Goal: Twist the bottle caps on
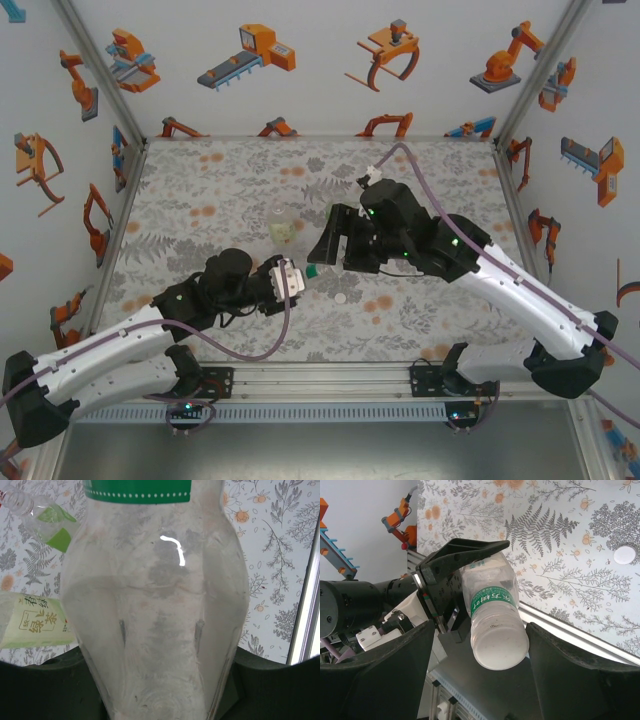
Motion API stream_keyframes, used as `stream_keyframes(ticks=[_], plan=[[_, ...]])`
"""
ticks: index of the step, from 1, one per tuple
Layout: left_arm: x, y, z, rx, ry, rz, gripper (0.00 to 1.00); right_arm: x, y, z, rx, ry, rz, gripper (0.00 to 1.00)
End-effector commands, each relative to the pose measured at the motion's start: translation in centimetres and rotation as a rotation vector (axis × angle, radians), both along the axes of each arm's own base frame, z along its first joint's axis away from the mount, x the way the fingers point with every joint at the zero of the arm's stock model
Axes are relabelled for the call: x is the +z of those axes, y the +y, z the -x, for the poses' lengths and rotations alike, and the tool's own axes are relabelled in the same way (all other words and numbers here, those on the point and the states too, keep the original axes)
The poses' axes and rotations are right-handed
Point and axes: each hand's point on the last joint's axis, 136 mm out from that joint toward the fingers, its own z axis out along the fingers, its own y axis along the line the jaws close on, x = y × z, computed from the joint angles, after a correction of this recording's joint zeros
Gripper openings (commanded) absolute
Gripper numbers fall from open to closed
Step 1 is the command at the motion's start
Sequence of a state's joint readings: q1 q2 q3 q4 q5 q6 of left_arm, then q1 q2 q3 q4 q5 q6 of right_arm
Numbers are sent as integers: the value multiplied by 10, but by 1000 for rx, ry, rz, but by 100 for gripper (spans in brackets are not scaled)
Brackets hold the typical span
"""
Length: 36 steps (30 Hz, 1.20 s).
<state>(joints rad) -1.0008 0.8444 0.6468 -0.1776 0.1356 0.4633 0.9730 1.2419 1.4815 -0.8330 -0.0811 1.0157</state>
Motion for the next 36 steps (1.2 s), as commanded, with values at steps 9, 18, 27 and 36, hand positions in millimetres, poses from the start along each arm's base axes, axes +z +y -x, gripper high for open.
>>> stream_keyframes(ticks=[9,18,27,36], plan=[[24,-11,5,-55,-41,57,0,13,6,1,24,-25,-27,69],[31,-10,7,-60,-58,102,0,13,6,2,37,-34,-7,70],[31,-13,5,-55,-57,105,0,17,6,4,45,-38,-4,71],[29,-17,6,-72,-48,111,0,36,-3,5,52,-102,5,74]])
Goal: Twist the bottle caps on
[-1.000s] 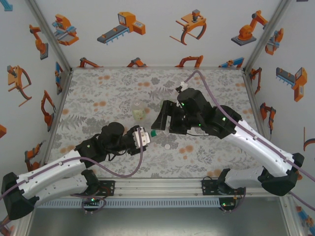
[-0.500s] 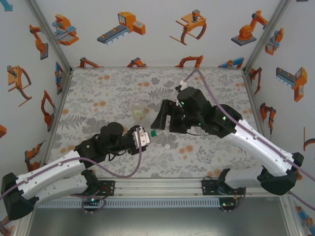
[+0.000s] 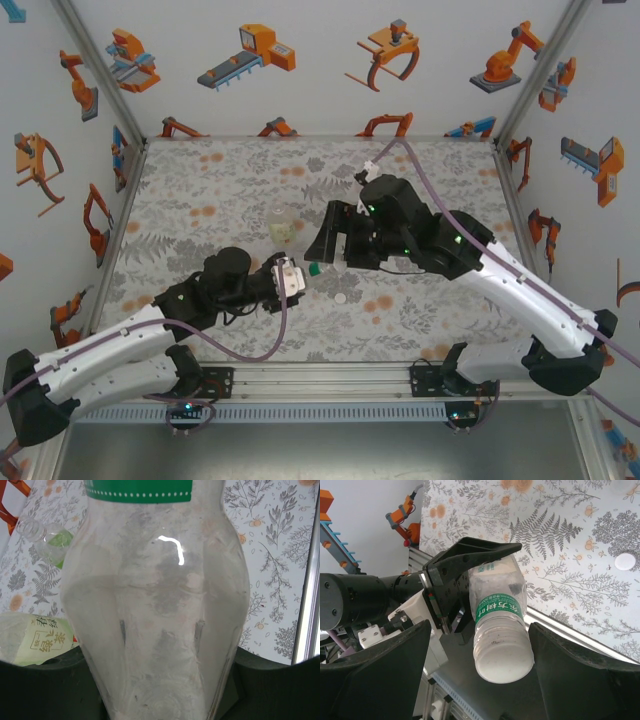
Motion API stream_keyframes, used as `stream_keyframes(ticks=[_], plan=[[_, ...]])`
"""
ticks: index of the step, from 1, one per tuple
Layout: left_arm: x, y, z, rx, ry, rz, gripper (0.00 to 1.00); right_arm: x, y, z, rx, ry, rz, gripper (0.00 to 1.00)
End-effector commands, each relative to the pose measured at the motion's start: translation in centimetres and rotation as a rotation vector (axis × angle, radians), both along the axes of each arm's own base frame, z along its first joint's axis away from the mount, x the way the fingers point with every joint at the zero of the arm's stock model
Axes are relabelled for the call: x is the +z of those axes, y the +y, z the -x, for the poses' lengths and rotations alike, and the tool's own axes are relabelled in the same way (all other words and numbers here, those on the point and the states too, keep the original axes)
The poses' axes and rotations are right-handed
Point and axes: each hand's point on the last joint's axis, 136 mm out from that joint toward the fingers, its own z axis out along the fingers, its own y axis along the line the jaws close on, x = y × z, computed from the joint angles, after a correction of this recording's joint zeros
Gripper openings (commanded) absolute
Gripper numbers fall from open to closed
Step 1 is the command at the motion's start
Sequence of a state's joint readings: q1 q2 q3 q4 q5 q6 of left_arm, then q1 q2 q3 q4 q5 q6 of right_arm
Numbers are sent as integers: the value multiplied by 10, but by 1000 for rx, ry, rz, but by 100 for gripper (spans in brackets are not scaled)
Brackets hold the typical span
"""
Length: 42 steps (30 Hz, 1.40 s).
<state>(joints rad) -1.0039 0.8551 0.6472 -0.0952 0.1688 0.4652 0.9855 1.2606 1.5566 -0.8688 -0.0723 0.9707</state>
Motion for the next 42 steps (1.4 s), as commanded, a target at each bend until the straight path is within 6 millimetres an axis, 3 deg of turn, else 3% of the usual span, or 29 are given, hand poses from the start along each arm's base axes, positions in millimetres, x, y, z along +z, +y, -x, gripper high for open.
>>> stream_keyframes(ticks=[1,8,15,22,29,34,42], plan=[[14,-6,5,-38,-19,47,0,19,-8,3,17,-66,15,74],[22,-4,8,-39,-15,89,0,43,-43,0,-33,-201,71,74],[34,-3,13,-53,6,150,0,72,-48,6,7,-332,-17,74],[58,-4,25,-92,55,244,0,129,-67,20,35,-623,-198,68],[88,-10,51,-217,199,320,0,168,-61,53,228,-1054,-343,62],[99,-12,66,-285,302,323,0,176,-44,95,482,-1312,-430,62],[102,-10,72,-298,348,313,0,165,-32,114,625,-1382,-480,70]])
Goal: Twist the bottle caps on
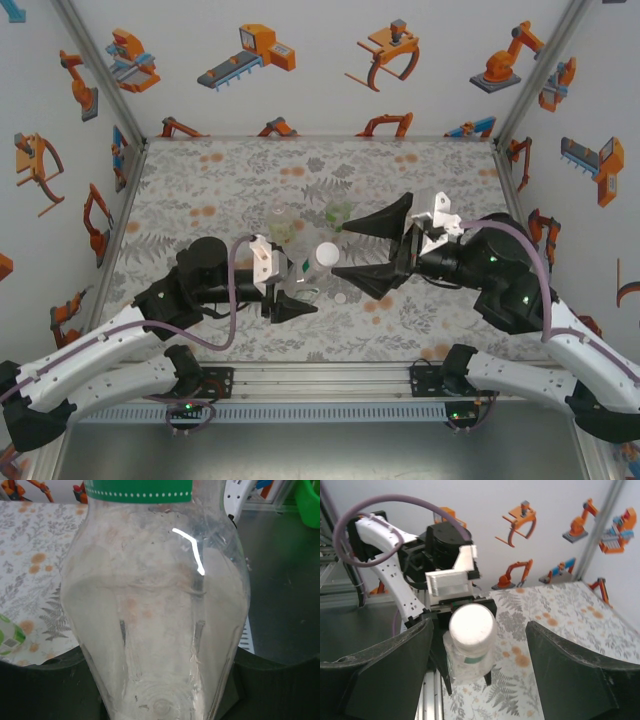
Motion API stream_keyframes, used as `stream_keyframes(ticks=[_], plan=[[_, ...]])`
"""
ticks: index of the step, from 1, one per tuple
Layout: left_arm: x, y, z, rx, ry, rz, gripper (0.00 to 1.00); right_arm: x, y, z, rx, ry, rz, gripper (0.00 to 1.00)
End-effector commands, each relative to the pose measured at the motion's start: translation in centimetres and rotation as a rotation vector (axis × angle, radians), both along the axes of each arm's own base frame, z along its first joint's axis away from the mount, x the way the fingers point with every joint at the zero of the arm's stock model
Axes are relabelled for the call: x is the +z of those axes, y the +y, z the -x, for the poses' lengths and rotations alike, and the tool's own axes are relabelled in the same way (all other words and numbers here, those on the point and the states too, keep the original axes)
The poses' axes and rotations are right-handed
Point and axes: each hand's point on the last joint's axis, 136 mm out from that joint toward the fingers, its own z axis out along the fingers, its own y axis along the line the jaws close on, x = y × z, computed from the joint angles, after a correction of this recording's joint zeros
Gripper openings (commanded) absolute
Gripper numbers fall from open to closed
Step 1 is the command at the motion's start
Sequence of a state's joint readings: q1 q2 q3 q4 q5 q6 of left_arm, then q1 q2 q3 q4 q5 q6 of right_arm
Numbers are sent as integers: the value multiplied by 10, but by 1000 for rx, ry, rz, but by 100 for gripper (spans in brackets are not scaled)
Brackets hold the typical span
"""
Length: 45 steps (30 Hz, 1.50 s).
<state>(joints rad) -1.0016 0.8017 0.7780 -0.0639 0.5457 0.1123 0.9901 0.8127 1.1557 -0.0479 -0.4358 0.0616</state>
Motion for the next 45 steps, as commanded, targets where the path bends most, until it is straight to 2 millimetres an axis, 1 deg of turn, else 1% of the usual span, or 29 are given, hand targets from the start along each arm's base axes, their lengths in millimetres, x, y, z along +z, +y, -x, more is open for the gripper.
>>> stream_keyframes(ticks=[1,9,17,27,35,40,45], plan=[[11,2,9,-38,37,12,0,15,-1,20,88,-124,-54,70],[10,3,13,-56,51,10,0,0,12,18,120,-129,-21,68],[10,3,14,-65,44,11,0,-7,15,14,110,-109,1,61],[13,3,17,-80,40,20,0,-14,19,14,127,-94,17,53],[13,-1,17,-94,44,22,0,-16,19,14,123,-93,19,53],[13,-2,17,-98,48,20,0,-16,18,12,113,-99,16,51],[14,-2,17,-102,45,24,0,-20,18,12,110,-101,29,51]])
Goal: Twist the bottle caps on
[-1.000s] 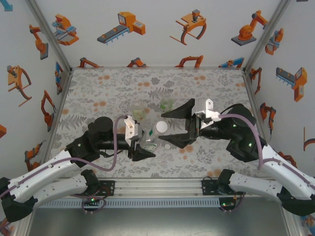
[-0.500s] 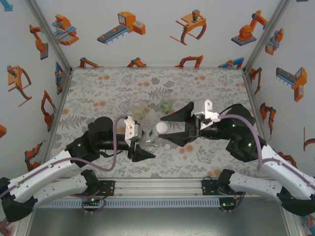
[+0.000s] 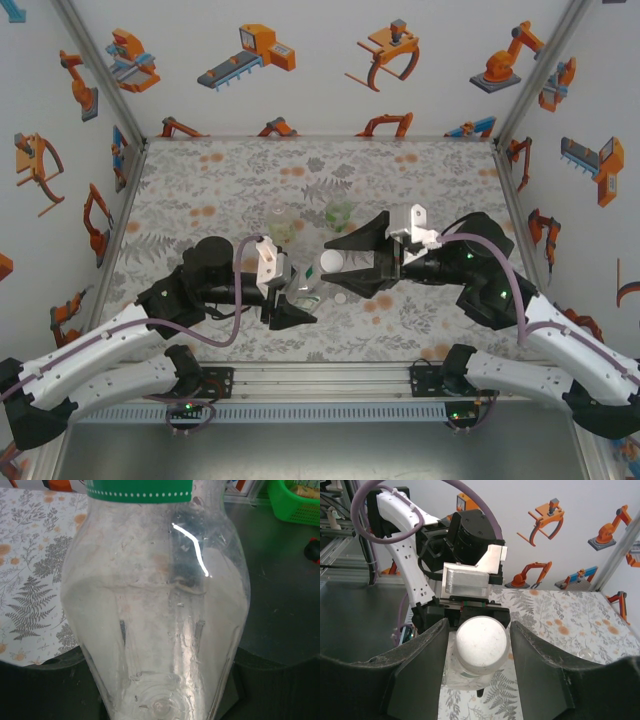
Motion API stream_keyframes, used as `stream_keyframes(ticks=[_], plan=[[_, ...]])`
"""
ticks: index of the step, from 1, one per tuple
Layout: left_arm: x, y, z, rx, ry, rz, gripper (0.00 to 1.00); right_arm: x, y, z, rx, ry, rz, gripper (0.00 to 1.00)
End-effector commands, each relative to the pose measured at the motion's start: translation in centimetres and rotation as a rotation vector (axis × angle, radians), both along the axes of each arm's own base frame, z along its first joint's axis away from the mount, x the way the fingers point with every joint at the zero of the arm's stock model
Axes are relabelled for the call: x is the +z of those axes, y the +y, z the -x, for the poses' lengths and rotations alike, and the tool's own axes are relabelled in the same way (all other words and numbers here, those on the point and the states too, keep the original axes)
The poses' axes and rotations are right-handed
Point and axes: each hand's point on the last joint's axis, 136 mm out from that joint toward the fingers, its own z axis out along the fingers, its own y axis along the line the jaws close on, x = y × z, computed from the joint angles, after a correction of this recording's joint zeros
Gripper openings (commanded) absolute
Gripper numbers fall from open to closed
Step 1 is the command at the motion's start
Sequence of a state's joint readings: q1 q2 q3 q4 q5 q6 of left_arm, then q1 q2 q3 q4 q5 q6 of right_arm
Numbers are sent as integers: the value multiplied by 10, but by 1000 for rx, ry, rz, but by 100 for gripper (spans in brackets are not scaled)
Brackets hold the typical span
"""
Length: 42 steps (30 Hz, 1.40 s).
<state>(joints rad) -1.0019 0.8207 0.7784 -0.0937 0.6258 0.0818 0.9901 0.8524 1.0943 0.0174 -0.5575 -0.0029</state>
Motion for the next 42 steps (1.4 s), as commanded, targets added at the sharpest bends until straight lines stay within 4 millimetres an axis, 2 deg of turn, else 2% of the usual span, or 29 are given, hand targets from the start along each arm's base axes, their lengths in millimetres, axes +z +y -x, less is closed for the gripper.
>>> stream_keyframes(ticks=[1,6,11,18,23,32,42], plan=[[23,0,5,-27,-20,57,0,5,-3,4,3,-37,-21,51],[22,-1,5,-30,-20,54,0,6,-3,4,2,-40,-34,48],[21,-2,5,-31,-23,51,0,10,-6,3,-12,-37,-49,36],[22,-3,4,-35,-38,59,0,19,-12,4,-9,27,-95,29],[23,-3,6,-51,-59,64,0,13,-11,-1,-29,98,-73,24],[22,0,12,-81,-114,67,0,-9,-9,-9,-66,168,15,23],[23,-4,7,-69,-134,72,0,-10,-7,-3,-27,188,20,23]])
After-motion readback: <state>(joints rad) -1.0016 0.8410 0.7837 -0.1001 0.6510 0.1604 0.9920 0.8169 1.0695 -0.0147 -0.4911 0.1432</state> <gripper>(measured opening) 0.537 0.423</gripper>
